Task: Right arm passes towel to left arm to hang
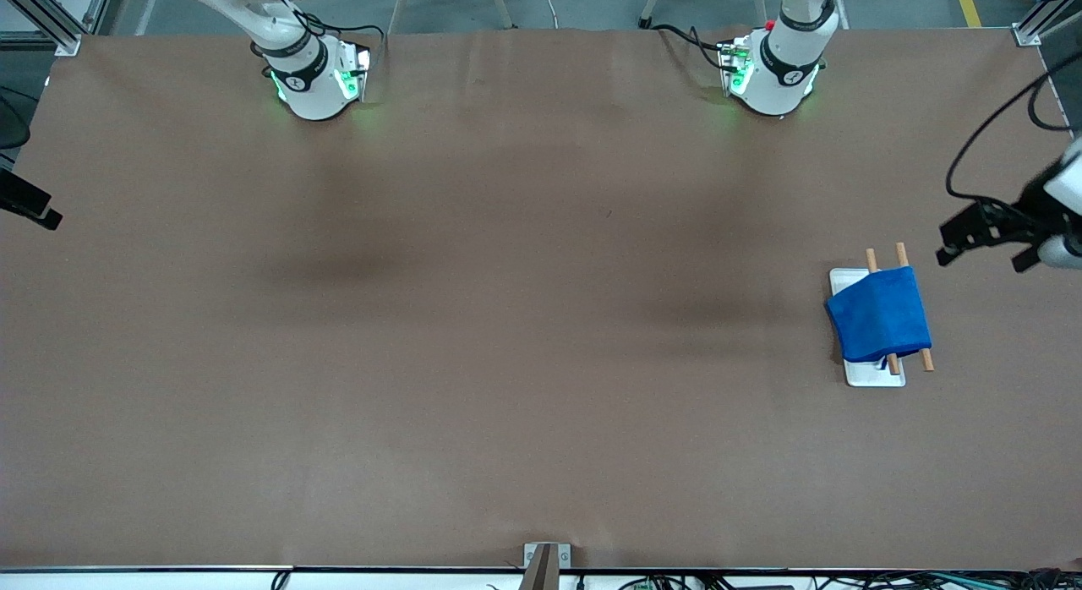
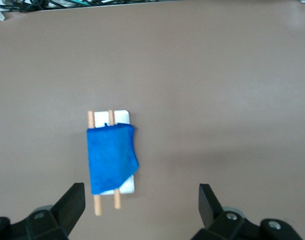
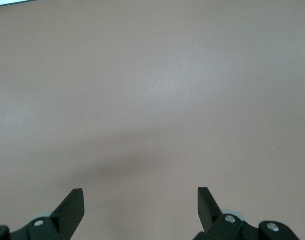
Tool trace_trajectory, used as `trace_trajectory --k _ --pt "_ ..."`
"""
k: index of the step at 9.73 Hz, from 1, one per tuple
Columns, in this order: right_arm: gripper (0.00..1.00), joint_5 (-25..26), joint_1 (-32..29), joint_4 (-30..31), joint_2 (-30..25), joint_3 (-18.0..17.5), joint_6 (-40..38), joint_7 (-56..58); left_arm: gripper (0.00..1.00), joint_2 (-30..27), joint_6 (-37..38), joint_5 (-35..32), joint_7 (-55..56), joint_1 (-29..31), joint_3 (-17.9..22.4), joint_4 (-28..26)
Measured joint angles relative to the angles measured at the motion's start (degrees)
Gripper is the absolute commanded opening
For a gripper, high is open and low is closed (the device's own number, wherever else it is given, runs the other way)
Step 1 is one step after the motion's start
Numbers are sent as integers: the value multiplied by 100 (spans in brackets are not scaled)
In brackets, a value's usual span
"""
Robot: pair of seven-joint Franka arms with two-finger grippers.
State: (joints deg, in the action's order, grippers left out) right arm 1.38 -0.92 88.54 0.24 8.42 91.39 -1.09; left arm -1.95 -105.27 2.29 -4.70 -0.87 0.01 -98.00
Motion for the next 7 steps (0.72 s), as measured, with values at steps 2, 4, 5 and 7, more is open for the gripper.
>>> trace_trajectory --k 2,4,5,7 --pt "100 0 -9 -1 0 -3 1 0 100 -134 550 -6 63 -6 -111 382" --pt "100 0 -10 -2 0 -9 2 0 100 -40 1479 -7 121 -5 -118 1081" --pt "100 0 -10 -2 0 -12 2 1 100 -8 1736 -7 285 -4 -118 1217" --pt "100 0 -11 -2 0 -16 2 1 100 38 1792 -7 499 -3 -169 1216"
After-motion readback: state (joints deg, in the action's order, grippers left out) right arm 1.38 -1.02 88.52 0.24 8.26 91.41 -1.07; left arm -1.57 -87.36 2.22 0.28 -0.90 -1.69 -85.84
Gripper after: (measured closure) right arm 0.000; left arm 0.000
